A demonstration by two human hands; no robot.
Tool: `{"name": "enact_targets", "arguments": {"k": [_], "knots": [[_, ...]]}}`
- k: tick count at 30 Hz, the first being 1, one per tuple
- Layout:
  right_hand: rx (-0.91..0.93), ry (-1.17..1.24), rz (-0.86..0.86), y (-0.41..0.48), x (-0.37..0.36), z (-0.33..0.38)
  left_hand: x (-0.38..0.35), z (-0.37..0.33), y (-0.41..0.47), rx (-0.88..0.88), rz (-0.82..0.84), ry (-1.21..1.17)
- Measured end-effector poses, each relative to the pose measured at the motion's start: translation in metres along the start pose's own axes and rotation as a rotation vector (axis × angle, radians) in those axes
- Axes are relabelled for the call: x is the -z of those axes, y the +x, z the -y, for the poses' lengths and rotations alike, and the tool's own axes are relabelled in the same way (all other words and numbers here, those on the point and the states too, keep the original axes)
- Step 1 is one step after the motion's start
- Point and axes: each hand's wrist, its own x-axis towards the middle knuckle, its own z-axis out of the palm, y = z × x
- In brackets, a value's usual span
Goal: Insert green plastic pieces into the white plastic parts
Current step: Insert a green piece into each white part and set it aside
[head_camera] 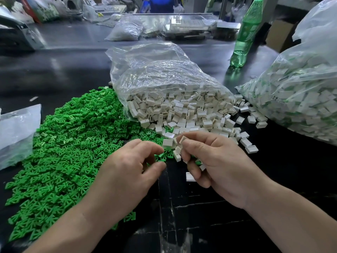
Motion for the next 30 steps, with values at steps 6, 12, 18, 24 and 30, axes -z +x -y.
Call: {"name": "enact_targets", "arguments": {"k": [6,12,18,24,30], "knots": [[0.022,0.013,-0.017,0.0,0.0004,0.0021,-0.0063,0.0,0.0022,-0.121,0.029,0.358],[0.015,0.002,-0.013,-0.0006,0.0015,0.0011,-0.0027,0.004,0.0036,-0.165,0.07,0.399],[0.002,-0.005,-0.014,-0.0003,0.0015,-0.0005,-0.0048,0.0031,0.0032,-0.165,0.041,0.428],[0.001,-0.023,-0.012,-0.0001,0.0017,-0.0019,-0.0045,0.0027,0.0058,-0.215,0.055,0.409],[0.016,-0.019,-0.002,0.0014,0.0025,-0.0041,-0.0031,-0.0008,0.003,-0.189,0.071,0.385]]}}
